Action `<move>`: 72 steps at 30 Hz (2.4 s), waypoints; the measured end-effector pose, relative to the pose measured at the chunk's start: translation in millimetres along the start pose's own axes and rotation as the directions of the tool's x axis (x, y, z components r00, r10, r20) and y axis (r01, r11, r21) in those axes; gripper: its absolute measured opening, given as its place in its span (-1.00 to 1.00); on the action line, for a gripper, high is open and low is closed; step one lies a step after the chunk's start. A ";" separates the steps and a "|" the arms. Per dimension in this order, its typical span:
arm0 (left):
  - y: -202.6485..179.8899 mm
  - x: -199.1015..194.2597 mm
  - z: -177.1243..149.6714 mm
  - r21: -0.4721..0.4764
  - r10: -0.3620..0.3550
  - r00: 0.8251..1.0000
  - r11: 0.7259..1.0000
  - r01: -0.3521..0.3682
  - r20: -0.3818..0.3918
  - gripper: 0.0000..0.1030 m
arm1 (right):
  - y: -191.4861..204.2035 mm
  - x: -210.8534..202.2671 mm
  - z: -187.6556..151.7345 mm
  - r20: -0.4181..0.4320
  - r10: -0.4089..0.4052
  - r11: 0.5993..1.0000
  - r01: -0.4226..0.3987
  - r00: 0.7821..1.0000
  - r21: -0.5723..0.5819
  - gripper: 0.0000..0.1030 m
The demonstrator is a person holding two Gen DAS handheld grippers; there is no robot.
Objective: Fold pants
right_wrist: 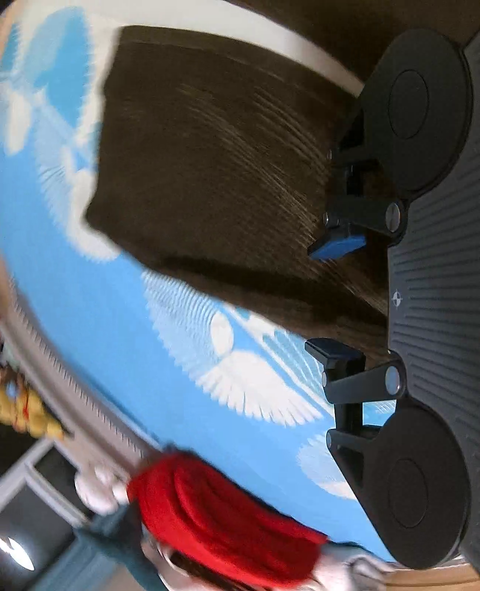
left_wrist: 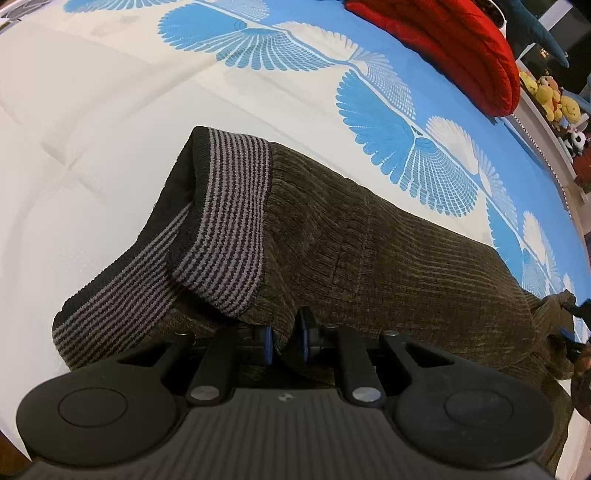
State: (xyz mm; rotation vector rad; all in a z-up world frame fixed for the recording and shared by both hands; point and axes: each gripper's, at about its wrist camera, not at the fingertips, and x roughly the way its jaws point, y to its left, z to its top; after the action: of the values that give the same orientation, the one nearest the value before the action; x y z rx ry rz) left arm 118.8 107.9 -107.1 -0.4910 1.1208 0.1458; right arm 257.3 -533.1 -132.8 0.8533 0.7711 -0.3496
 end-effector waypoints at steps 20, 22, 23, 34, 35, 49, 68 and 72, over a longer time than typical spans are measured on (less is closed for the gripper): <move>3.4 -68.5 -9.5 0.117 -0.084 0.969 0.991 0.058 0.232 -0.83 | -55.9 -210.2 -40.0 0.220 0.159 0.983 -0.133 0.962 -0.129 -0.96; 16.0 -80.9 -16.4 0.106 -0.069 0.963 0.993 0.043 0.259 -0.84 | -78.9 -233.3 -64.2 0.218 0.134 0.986 -0.108 0.967 -0.127 -0.96; 24.1 -85.2 -20.0 0.087 -0.065 0.964 0.995 0.044 0.257 -0.84 | -93.0 -241.4 -78.2 0.205 0.115 0.989 -0.093 0.972 -0.113 -0.96; 61.9 -58.2 -31.9 -0.125 0.011 0.999 0.992 -0.005 0.042 -0.65 | -175.0 -231.0 -105.9 0.061 -0.132 0.990 0.128 0.989 0.067 -0.86; 60.5 -56.9 -32.5 -0.131 0.011 0.999 0.991 -0.005 0.039 -0.62 | -187.5 -233.1 -98.0 0.077 -0.136 0.981 0.124 0.988 0.148 -0.86; 60.4 -48.4 -30.7 -0.216 0.053 0.996 0.976 -0.037 0.066 -0.49 | -304.7 -213.3 -39.6 0.197 -0.194 0.849 0.064 0.961 0.524 -0.76; 58.9 -52.9 -32.6 -0.193 0.066 0.993 0.980 -0.047 0.095 -0.48 | -294.9 -204.7 -35.7 0.201 -0.220 0.902 0.121 0.955 0.415 -0.38; 56.2 -51.7 -33.1 -0.166 0.075 0.992 0.984 -0.057 0.101 -0.59 | -290.9 -201.7 -32.0 0.195 -0.238 0.918 0.155 0.951 0.365 -0.74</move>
State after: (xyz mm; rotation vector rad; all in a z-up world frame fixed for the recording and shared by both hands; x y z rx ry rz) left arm 48.9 149.6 -89.5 -0.5851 1.0250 0.3206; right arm -59.0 -693.5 -156.7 1.0430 0.5810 -0.7723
